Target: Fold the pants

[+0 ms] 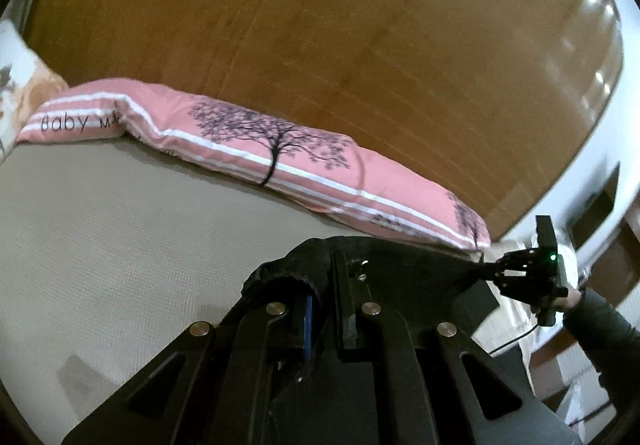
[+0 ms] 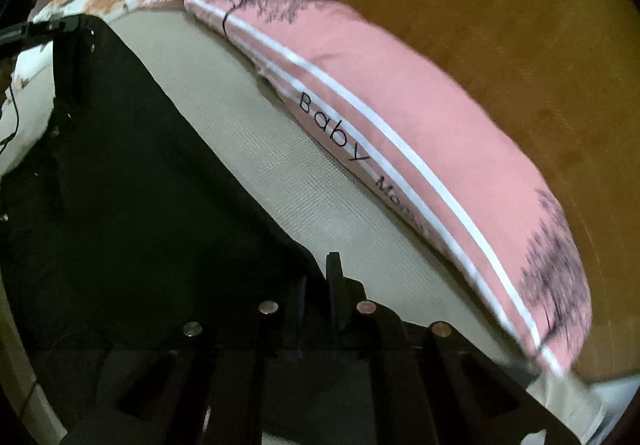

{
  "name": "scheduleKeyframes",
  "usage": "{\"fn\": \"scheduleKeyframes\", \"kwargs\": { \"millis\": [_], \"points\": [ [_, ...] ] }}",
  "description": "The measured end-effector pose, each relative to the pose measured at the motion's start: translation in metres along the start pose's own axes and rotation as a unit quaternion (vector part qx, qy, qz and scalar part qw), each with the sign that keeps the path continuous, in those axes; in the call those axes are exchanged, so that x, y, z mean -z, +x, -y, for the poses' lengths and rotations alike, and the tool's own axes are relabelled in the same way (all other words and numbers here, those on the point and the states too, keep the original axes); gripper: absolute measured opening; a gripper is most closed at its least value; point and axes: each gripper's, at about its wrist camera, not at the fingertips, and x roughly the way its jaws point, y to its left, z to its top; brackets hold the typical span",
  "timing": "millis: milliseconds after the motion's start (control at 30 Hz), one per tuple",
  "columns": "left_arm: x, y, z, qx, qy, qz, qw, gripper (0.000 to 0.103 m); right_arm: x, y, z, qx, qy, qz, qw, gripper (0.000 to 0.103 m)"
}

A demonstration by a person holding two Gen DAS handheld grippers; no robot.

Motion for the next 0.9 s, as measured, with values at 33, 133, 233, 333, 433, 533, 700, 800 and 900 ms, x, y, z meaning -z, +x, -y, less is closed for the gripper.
{"fn": "scheduleKeyframes", "kwargs": {
  "millis": [33,133,233,333,433,533,700,800,900],
  "points": [
    [0.002,-0.005,0.005,0.003,0.006,-0.003,1.0,0.008,0.008,-0.009,-0.002,0.007,0.007,0.002,1.0,0.006],
    [0.015,-0.029,0.021,0.008,0.034,-0.017,0.9993,0.008,0.032,-0.036,-0.012,0.025,0.024,0.009,0.999,0.005],
    [0.042,-0.053,0.032,0.015,0.061,-0.036,0.9974,0.009,0.062,-0.054,-0.023,0.035,0.043,0.008,0.998,0.005],
    [0.073,-0.069,0.034,0.019,0.067,-0.063,0.9956,0.009,0.1,-0.065,-0.045,0.034,0.079,0.005,0.996,0.005],
    [0.109,-0.077,0.029,0.005,0.072,-0.093,0.993,0.009,0.132,-0.066,-0.066,0.011,0.117,-0.004,0.993,0.005],
    [0.141,-0.077,0.021,-0.01,0.069,-0.124,0.9898,0.01,0.157,-0.061,-0.086,0.0,0.139,-0.014,0.99,0.005],
    [0.185,-0.067,0.011,-0.034,0.07,-0.167,0.9829,0.01,0.183,-0.041,-0.107,-0.003,0.167,-0.036,0.985,0.006],
    [0.196,-0.065,0.012,-0.048,0.074,-0.171,0.9813,0.011,0.19,-0.032,-0.113,0.004,0.176,-0.042,0.984,0.006],
    [0.197,-0.065,0.015,-0.059,0.075,-0.168,0.9812,0.014,0.189,-0.029,-0.114,0.01,0.191,-0.043,0.981,0.009]
  ]
}}
